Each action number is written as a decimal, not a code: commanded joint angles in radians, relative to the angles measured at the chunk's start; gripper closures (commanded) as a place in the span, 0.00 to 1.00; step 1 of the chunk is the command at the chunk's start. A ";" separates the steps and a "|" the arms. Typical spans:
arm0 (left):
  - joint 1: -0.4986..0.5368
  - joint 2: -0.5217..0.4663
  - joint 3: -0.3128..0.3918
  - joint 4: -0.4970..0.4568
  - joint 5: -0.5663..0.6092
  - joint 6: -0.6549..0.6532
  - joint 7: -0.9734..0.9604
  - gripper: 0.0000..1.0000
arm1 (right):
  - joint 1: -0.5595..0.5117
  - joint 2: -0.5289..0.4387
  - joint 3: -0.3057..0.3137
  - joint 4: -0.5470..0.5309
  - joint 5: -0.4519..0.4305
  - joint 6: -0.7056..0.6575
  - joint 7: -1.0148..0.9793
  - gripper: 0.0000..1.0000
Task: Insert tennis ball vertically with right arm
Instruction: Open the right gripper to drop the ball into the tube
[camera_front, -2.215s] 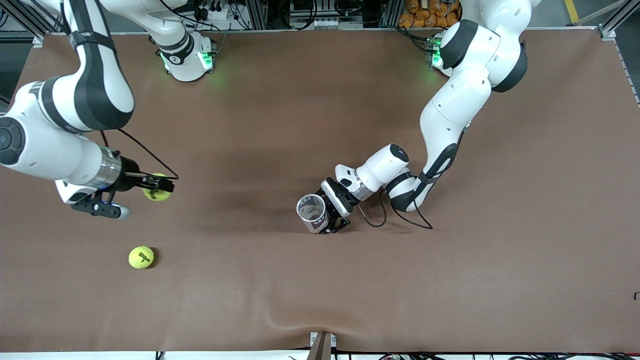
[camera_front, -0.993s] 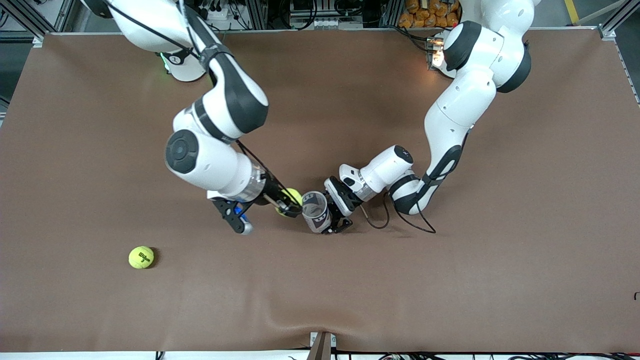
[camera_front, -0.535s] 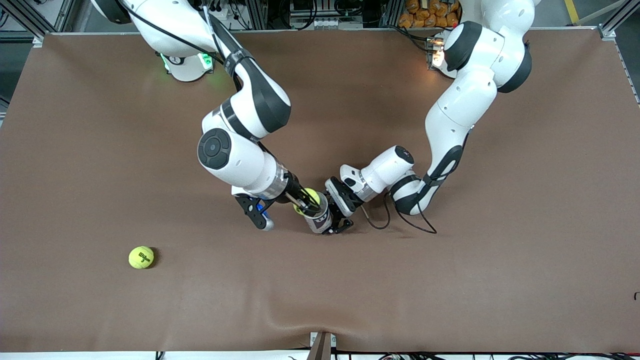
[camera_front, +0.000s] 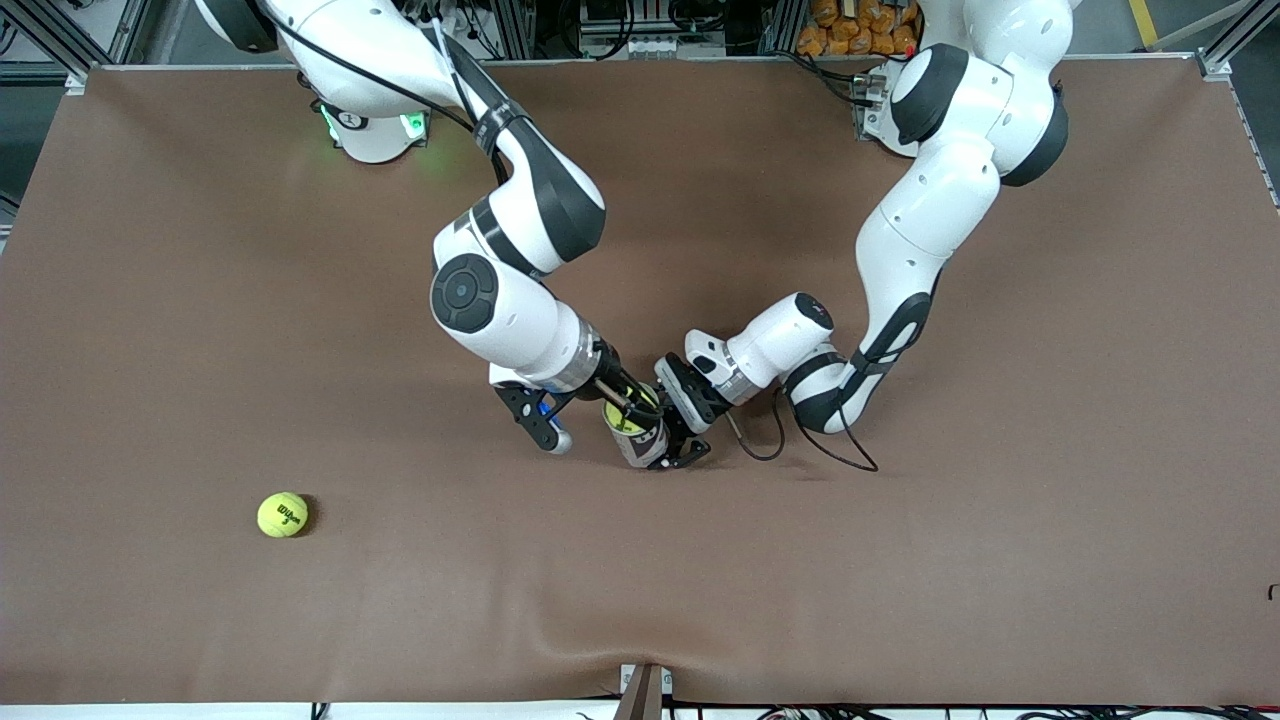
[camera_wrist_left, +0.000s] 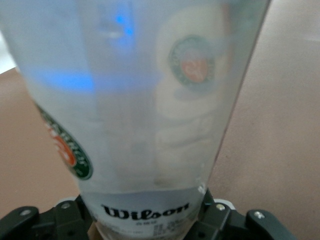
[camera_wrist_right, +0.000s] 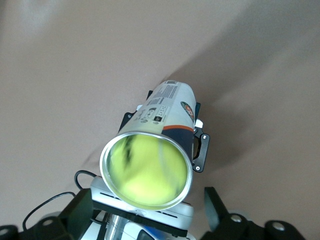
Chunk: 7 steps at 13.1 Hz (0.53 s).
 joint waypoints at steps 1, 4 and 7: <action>0.006 0.007 0.002 0.006 0.031 0.014 -0.011 0.21 | 0.003 0.014 -0.014 0.033 -0.014 -0.006 0.015 0.00; 0.006 0.008 0.002 0.006 0.031 0.014 -0.013 0.21 | -0.011 -0.001 -0.019 0.036 -0.015 -0.018 0.009 0.00; 0.003 0.008 0.002 0.008 0.031 0.014 -0.013 0.21 | -0.086 -0.021 -0.020 0.041 -0.014 -0.134 -0.047 0.00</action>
